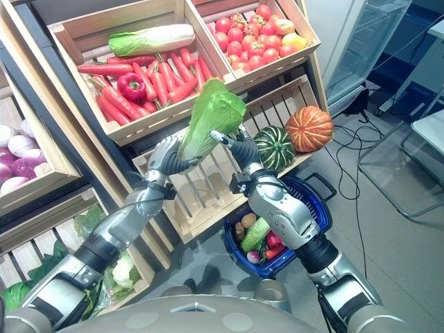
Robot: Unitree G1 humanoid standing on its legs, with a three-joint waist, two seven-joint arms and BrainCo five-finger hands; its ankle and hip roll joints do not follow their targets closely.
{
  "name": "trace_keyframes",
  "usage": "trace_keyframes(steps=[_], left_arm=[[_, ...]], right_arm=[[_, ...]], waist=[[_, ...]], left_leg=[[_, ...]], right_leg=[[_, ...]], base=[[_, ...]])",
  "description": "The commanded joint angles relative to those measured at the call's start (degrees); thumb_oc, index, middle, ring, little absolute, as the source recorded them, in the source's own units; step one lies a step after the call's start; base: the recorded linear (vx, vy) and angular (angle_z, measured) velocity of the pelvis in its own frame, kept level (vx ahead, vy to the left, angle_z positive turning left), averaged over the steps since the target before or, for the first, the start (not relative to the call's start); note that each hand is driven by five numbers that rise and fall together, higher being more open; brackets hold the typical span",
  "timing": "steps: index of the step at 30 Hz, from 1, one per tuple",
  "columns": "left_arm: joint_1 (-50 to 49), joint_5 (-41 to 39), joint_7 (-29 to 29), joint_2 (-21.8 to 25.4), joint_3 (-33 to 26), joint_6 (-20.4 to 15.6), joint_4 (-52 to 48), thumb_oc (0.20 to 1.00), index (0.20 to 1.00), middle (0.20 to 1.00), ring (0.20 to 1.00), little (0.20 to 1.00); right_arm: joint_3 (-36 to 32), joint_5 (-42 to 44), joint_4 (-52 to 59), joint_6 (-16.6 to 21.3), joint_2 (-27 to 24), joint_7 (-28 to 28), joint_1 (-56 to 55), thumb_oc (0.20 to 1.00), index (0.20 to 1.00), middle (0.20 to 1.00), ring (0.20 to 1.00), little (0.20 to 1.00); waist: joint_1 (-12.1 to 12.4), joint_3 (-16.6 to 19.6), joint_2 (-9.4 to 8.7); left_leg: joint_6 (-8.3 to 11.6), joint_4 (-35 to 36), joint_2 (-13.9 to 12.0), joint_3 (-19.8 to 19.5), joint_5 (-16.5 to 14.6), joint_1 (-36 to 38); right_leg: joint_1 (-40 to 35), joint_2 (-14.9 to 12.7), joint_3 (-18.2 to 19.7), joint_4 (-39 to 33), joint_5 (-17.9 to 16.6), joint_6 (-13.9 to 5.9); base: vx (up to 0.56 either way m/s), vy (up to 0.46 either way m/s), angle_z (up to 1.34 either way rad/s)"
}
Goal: Pick up fruits and vegetables into the basket
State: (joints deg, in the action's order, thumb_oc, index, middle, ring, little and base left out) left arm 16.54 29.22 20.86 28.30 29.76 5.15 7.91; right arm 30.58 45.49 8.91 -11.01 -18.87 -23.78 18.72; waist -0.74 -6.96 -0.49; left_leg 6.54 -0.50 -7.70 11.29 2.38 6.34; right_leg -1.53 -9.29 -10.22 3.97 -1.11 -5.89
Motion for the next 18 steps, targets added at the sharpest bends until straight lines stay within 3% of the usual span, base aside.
trace_keyframes(steps=[1,7,11,17,18], left_arm=[[10.1,9.4,1.4,1.8,6.7,-2.3,-5.1,0.200,0.200,0.200,0.200,0.200],[11.6,14.9,5.1,1.8,9.0,-0.4,-5.4,0.200,0.200,0.200,0.200,0.200],[12.5,21.9,10.0,1.7,10.3,1.2,-5.2,0.200,0.200,0.200,0.200,0.200],[12.9,20.7,10.7,0.8,12.2,2.3,-3.8,0.200,0.200,0.200,0.200,0.200],[12.9,19.5,10.5,0.2,12.6,2.5,-3.1,0.200,0.200,0.200,0.200,0.200]], right_arm=[[3.7,-0.4,2.1,-0.2,5.4,0.5,9.2,1.000,1.000,1.000,1.000,1.000],[4.2,1.2,-1.9,-0.1,6.2,-3.6,9.6,1.000,1.000,1.000,1.000,1.000],[4.5,7.7,-5.4,1.3,7.7,-4.0,9.4,1.000,1.000,1.000,1.000,1.000],[4.1,11.4,-7.1,5.7,9.4,-2.9,9.8,1.000,1.000,1.000,1.000,1.000],[3.9,12.6,-7.2,7.5,10.1,-3.0,10.2,0.555,0.555,0.555,0.555,0.555]], waist=[[-0.6,-0.5,-2.16],[-0.7,-0.3,-2.25],[-0.5,-0.3,-2.46],[-0.2,-0.1,-2.56],[-0.1,0.1,-2.54]], left_leg=[[-3.51,-2.8,2.2,1.9,-7.1,2.2],[-3.46,-2.5,2.2,1.9,-7.2,2.3],[-3.47,-2.4,2.2,2.0,-7.3,2.5],[-3.25,-2.1,2.1,1.8,-7.1,2.5],[-3.22,-2.1,2.1,1.7,-7.0,2.5]], right_leg=[[-3.5,-3.8,-0.5,-1.6,-0.2,-4.31],[-3.5,-3.8,-0.6,-1.6,-0.2,-4.30],[-3.8,-3.8,-0.9,-1.9,-0.2,-4.22],[-3.9,-3.8,-1.1,-2.0,-0.4,-4.25],[-4.0,-3.8,-1.2,-2.1,-0.4,-4.26]], base=[[0.00,0.000,0.00],[0.00,0.000,0.00],[0.00,0.000,0.00],[0.00,-0.005,0.03],[0.00,-0.006,0.07]])
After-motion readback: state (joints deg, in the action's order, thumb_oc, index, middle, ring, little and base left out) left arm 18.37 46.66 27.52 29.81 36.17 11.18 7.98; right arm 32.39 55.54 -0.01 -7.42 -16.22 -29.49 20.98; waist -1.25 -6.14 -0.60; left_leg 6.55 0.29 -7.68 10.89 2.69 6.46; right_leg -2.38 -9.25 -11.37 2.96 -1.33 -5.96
